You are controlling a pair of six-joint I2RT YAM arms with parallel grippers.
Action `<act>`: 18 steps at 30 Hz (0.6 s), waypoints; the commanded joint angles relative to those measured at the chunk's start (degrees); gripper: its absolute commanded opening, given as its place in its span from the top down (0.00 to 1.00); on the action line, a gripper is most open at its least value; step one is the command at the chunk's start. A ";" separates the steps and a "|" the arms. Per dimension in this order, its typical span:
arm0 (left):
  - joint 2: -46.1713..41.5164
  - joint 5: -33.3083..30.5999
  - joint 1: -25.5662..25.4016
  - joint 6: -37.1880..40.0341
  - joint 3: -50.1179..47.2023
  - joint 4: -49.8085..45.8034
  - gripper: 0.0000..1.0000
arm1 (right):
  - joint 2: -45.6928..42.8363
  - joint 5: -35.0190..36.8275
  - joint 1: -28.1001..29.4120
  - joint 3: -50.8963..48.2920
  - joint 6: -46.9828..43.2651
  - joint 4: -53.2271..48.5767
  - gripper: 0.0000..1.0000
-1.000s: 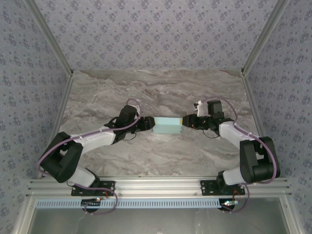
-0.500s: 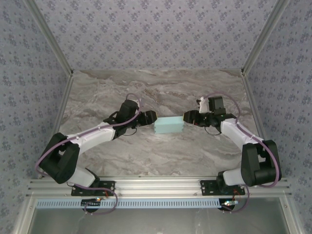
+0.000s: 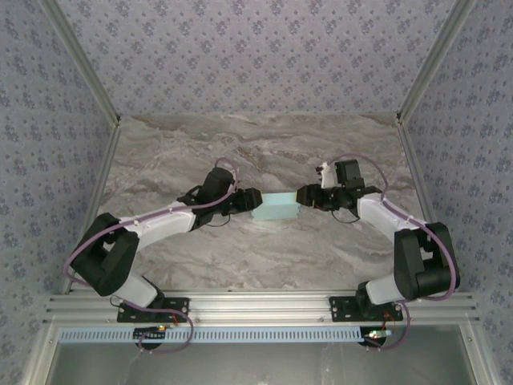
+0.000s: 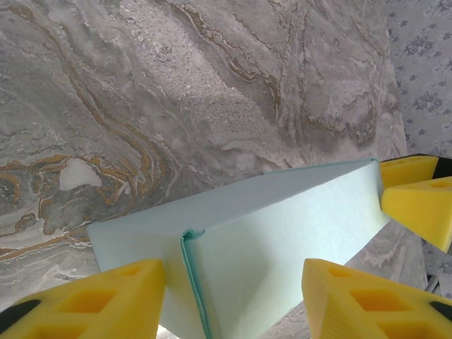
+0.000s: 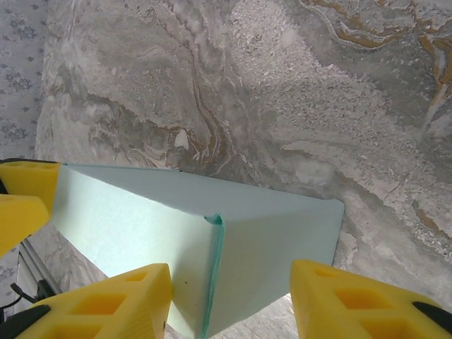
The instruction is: Fold the paper box
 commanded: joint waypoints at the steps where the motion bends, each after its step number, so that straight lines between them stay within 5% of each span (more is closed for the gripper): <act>1: 1.40 3.44 -0.59 -0.90 1.79 2.42 0.49 | 1.01 -0.44 1.23 1.49 0.44 0.36 0.52; 18: 9.49 -0.37 5.36 6.34 15.14 -2.22 0.55 | 10.18 0.79 2.42 15.58 2.84 5.72 0.66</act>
